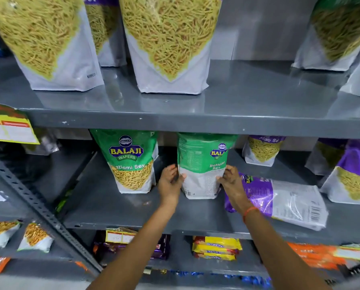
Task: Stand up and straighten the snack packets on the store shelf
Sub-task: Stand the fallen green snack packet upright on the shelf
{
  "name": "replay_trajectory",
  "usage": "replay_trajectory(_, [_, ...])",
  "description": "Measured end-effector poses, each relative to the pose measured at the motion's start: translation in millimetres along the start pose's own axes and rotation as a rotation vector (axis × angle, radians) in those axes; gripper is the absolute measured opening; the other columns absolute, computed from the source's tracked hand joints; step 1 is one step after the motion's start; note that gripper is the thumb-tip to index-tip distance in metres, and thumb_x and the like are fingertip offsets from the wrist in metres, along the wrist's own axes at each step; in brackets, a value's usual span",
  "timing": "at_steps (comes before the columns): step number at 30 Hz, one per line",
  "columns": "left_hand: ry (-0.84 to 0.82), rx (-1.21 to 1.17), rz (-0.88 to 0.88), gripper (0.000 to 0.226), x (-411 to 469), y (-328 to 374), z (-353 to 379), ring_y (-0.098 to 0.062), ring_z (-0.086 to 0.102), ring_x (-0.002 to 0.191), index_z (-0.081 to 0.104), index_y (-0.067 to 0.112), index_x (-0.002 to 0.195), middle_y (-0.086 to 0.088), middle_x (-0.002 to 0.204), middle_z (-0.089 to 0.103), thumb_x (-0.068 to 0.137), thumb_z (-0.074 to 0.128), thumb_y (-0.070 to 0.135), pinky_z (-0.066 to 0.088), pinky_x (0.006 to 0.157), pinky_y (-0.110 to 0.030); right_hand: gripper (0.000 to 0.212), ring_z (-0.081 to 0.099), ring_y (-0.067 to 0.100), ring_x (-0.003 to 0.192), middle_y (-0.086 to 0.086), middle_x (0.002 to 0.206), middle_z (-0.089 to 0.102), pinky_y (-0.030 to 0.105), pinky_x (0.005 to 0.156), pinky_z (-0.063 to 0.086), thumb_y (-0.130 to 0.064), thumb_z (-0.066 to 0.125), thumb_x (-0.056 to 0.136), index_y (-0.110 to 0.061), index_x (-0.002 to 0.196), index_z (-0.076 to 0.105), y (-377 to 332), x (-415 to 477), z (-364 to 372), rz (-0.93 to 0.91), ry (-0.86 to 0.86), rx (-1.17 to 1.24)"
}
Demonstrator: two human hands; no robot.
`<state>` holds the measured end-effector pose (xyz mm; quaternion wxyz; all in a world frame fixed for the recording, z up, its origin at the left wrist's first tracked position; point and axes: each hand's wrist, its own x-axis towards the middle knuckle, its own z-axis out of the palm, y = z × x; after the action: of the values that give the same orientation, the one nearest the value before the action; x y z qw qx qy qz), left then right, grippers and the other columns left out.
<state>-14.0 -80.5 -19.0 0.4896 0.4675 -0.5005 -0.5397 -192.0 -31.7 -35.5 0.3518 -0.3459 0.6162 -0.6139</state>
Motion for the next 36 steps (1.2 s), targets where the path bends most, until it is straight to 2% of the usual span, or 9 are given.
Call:
replay_trajectory(2, [0.048,0.185,0.173,0.033,-27,-10,12,-0.012,0.060,0.084,0.057,0.025,0.094,-0.011,0.102,0.062,0.077,0.065,-0.003,0.051,0.077,-0.023,0.038,0.060,0.000,0.086,0.006,0.098,0.059,0.007,0.073,0.049,0.020,0.046,0.081,-0.010,0.103,0.044,4,-13,2,-0.046,0.048,-0.054])
replay_trajectory(4, [-0.057,0.336,0.285,0.023,-53,-15,28,-0.015,0.059,0.092,0.061,0.023,0.099,-0.006,0.105,0.061,0.080,0.064,0.010,0.049,0.084,-0.030,0.037,0.061,-0.009,0.086,0.004,0.100,0.060,0.003,0.075,0.047,0.018,0.044,0.081,-0.007,0.107,0.045,14,-29,4,-0.101,0.081,-0.075])
replay_trajectory(8, [-0.102,0.309,0.192,0.053,-61,-16,41,-0.002,0.048,0.108,0.051,0.011,0.123,0.004,0.120,0.052,0.078,0.063,0.037,0.035,0.092,-0.006,0.040,0.060,0.020,0.103,0.016,0.112,0.061,0.024,0.092,0.049,0.000,0.043,0.075,-0.009,0.114,0.051,32,-59,7,-0.194,0.119,-0.147])
replay_trajectory(12, [-0.166,0.229,0.104,0.063,-46,-14,38,-0.009,0.054,0.113,0.044,0.019,0.122,0.003,0.123,0.055,0.070,0.065,0.048,0.043,0.100,-0.029,0.052,0.057,0.007,0.104,0.005,0.111,0.061,0.012,0.095,0.041,0.003,0.038,0.069,-0.028,0.108,0.053,33,-74,27,-0.254,-0.013,-0.267])
replay_trajectory(16, [-0.150,0.209,0.099,0.025,-20,-9,29,0.000,0.062,0.085,0.055,0.016,0.103,-0.005,0.098,0.067,0.084,0.059,0.031,0.049,0.084,-0.038,0.058,0.049,-0.022,0.105,-0.004,0.121,0.058,0.015,0.104,0.038,0.013,0.034,0.071,-0.023,0.112,0.057,26,-77,36,-0.224,-0.233,-0.269])
replay_trajectory(21, [-0.143,0.193,0.033,0.036,-10,-6,15,-0.021,0.055,0.109,0.052,0.008,0.119,-0.013,0.123,0.060,0.096,0.038,0.031,0.045,0.096,-0.035,0.049,0.045,0.011,0.124,0.009,0.134,0.049,0.039,0.111,0.036,0.003,0.052,0.082,-0.007,0.129,0.045,0,-50,16,-0.210,0.110,-0.136])
replay_trajectory(25, [-0.139,0.130,-0.037,0.037,8,-9,10,-0.025,0.052,0.119,0.049,0.012,0.125,-0.011,0.131,0.056,0.097,0.037,0.031,0.043,0.104,-0.043,0.094,0.015,0.022,0.143,0.006,0.156,0.015,0.045,0.117,0.019,0.004,0.064,0.078,-0.018,0.146,0.003,-19,-5,2,0.044,-0.156,-0.155])
replay_trajectory(29, [-0.244,0.079,-0.102,0.032,36,-14,-2,-0.026,0.049,0.126,0.051,0.028,0.123,-0.005,0.136,0.053,0.095,0.038,0.036,0.036,0.109,-0.056,0.074,0.044,0.025,0.127,0.007,0.131,0.048,0.036,0.101,0.040,0.010,0.060,0.078,-0.014,0.138,0.026,-16,-1,8,0.096,-0.218,-0.184])
replay_trajectory(36, [-0.171,0.102,0.083,0.047,25,-14,3,-0.019,0.019,0.144,0.015,0.018,0.145,-0.002,0.155,0.021,0.100,0.028,0.022,0.017,0.120,-0.042,0.066,0.035,0.022,0.133,0.014,0.143,0.039,0.034,0.110,0.030,-0.002,0.058,0.083,-0.008,0.140,0.026,2,-20,26,-0.117,0.059,-0.333])
